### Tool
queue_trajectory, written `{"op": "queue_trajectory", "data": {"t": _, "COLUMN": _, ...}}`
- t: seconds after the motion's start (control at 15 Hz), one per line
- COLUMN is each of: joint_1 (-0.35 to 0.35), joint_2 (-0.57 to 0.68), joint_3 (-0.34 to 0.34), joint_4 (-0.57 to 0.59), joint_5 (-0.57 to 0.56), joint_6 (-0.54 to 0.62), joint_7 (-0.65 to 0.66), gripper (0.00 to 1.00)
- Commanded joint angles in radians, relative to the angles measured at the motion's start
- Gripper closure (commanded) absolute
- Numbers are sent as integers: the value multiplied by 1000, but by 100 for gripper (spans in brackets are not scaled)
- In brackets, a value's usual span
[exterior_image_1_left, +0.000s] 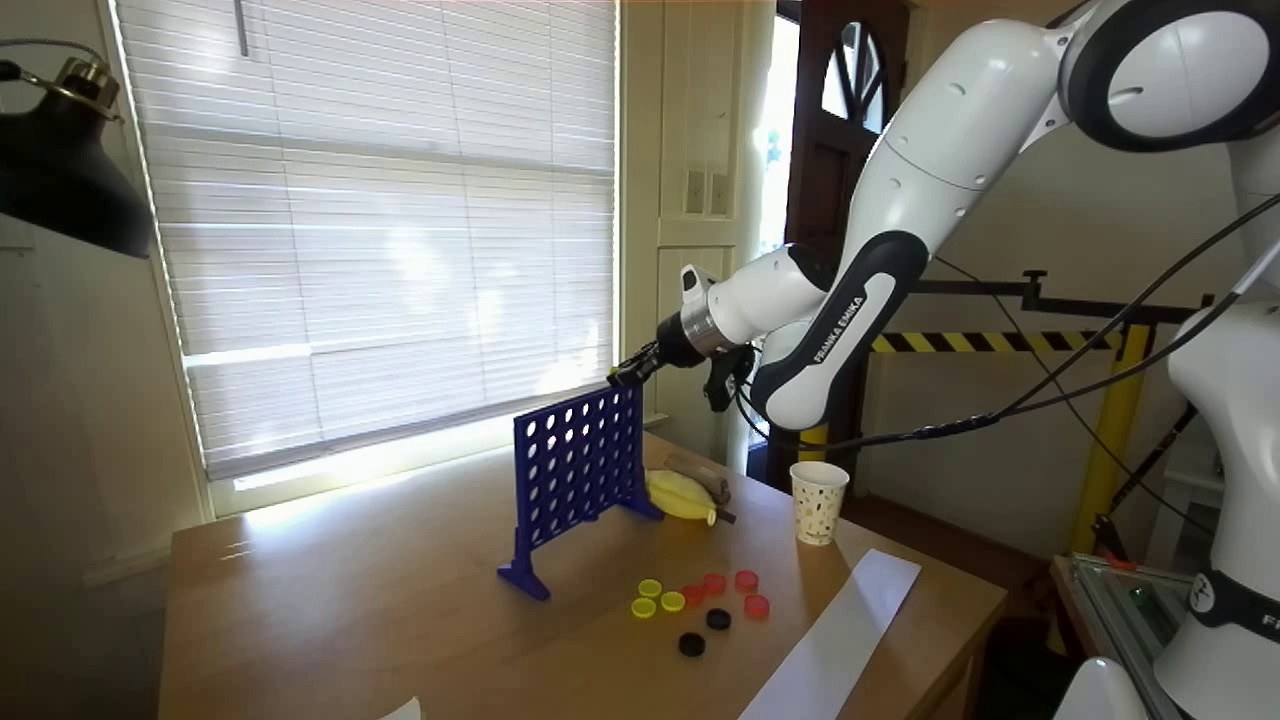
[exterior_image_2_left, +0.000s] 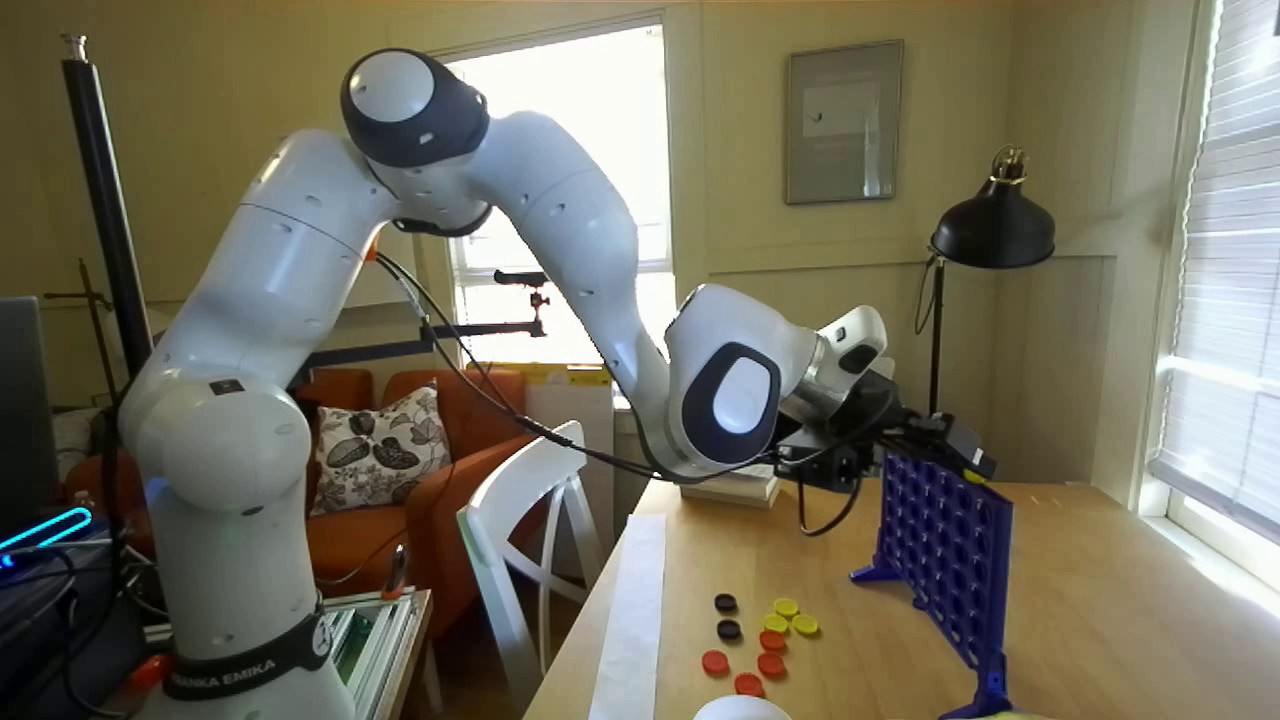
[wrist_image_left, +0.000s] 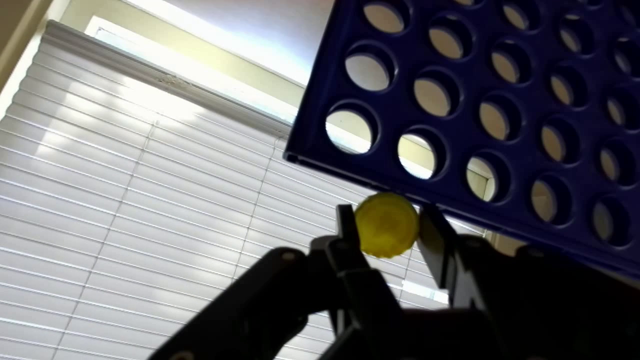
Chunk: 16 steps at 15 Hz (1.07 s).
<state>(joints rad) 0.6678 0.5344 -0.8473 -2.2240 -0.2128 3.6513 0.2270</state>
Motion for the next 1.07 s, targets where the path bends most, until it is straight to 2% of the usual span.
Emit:
{"op": "queue_trajectory", "data": {"t": 0.0, "joint_1": 26, "joint_2": 21, "joint_3": -17, "joint_4": -9, "joint_5": 27, "joint_6": 17, "joint_7": -8, "gripper": 90}}
{"op": "queue_trajectory", "data": {"t": 0.67, "joint_1": 71, "joint_2": 44, "joint_3": -57, "joint_4": -17, "joint_5": 53, "joint_6": 30, "joint_7": -13, "gripper": 90}}
{"op": "queue_trajectory", "data": {"t": 1.0, "joint_1": 69, "joint_2": 46, "joint_3": -54, "joint_4": -15, "joint_5": 41, "joint_6": 27, "joint_7": -5, "gripper": 90}}
